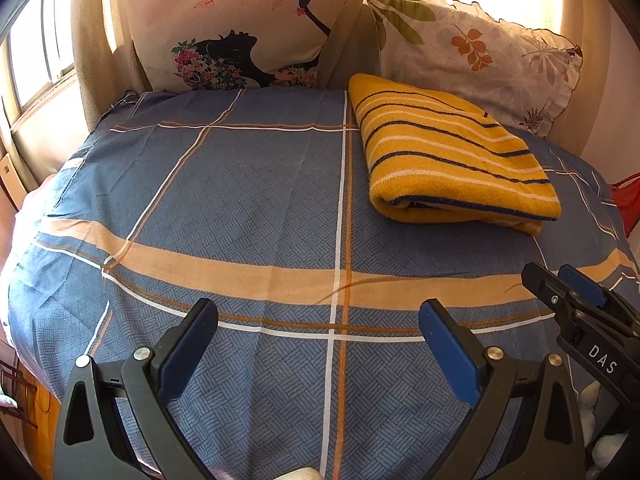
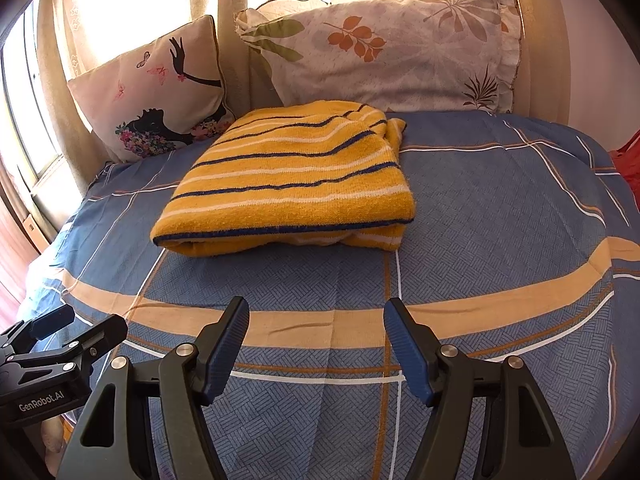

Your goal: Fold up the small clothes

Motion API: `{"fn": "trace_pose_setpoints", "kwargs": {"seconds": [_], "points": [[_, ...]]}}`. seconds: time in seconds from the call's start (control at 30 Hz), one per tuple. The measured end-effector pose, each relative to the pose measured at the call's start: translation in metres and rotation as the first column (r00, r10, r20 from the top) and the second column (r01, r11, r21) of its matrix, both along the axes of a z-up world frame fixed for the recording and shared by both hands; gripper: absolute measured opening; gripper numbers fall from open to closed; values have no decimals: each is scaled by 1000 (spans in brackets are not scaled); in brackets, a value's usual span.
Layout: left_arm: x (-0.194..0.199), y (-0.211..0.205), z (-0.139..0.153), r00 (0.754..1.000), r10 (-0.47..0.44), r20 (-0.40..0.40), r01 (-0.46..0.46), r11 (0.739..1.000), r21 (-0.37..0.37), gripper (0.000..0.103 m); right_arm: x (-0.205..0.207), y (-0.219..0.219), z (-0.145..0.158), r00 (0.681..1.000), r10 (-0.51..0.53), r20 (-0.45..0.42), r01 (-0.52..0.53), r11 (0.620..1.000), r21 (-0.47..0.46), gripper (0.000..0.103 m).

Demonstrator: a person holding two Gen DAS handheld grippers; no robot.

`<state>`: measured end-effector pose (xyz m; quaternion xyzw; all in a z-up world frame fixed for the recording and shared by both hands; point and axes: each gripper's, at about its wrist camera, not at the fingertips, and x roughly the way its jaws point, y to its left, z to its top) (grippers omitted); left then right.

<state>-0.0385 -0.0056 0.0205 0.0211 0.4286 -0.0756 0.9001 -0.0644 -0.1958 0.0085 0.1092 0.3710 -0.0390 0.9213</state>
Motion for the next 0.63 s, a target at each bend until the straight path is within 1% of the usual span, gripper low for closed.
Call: {"fn": "trace_pose_setpoints", "kwargs": {"seconds": [0.43,0.63], "points": [[2,0,-4,1000,-4,-15,4,1000,-8,100,1,6,0,1000,19,7,-19,999,-31,75],[0,-1,-4,1000,-11,-4,11,1000,-5,100,2,10,0,999,33,5,-33,999,-39,75]]}}
